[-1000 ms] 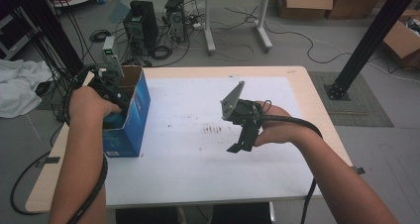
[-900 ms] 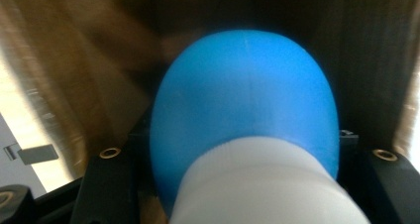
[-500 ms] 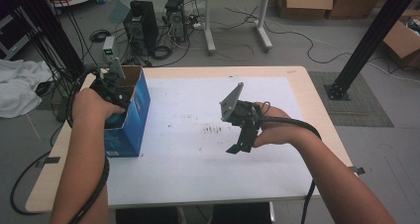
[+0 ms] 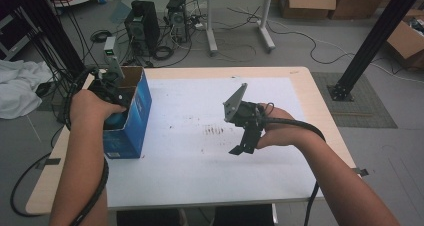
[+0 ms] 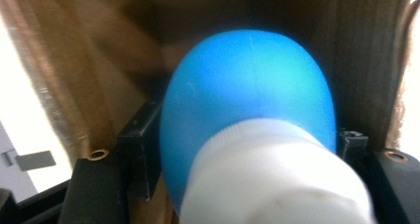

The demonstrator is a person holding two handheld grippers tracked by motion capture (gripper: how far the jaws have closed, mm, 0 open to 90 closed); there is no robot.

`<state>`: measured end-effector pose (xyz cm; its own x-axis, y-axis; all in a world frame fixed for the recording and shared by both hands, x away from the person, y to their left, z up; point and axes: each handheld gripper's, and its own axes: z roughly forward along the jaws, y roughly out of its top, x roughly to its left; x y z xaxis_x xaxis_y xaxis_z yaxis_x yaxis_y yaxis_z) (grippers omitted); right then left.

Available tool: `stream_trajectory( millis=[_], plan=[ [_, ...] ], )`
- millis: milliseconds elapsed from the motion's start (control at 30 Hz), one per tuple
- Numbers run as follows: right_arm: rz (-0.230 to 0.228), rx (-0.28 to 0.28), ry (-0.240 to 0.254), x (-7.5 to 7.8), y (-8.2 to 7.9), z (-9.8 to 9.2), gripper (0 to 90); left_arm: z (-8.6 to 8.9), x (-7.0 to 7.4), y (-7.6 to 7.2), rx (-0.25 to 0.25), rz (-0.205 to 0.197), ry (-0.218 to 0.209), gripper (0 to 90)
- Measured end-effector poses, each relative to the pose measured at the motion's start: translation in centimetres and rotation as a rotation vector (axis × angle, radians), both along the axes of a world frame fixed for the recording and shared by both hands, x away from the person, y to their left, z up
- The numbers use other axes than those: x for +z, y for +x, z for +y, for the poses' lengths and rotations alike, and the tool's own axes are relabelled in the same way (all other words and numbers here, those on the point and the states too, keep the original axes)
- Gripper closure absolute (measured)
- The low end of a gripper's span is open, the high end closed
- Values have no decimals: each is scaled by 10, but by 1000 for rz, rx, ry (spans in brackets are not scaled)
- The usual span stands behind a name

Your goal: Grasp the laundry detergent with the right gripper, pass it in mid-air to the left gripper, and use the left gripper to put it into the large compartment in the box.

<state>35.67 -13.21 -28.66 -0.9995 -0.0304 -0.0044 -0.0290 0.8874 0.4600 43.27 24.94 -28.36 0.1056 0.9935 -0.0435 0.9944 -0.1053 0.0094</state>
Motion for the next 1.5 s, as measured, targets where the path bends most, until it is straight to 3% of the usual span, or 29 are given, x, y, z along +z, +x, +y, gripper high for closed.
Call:
stream_trajectory(
  millis=[167,733,933,1500],
  plan=[
    [-1,5,4,1,-1,1,0,-1,3,-1,-4,-4,22,298],
    [-2,5,11,1,-3,-2,0,-3,16,-4,17,-6,39,264],
    [-8,10,17,4,-3,-3,0,-6,31,-7,15,-35,29,229],
    [-19,20,23,9,-6,-1,0,-9,58,-15,-5,-56,56,169]
  ],
)
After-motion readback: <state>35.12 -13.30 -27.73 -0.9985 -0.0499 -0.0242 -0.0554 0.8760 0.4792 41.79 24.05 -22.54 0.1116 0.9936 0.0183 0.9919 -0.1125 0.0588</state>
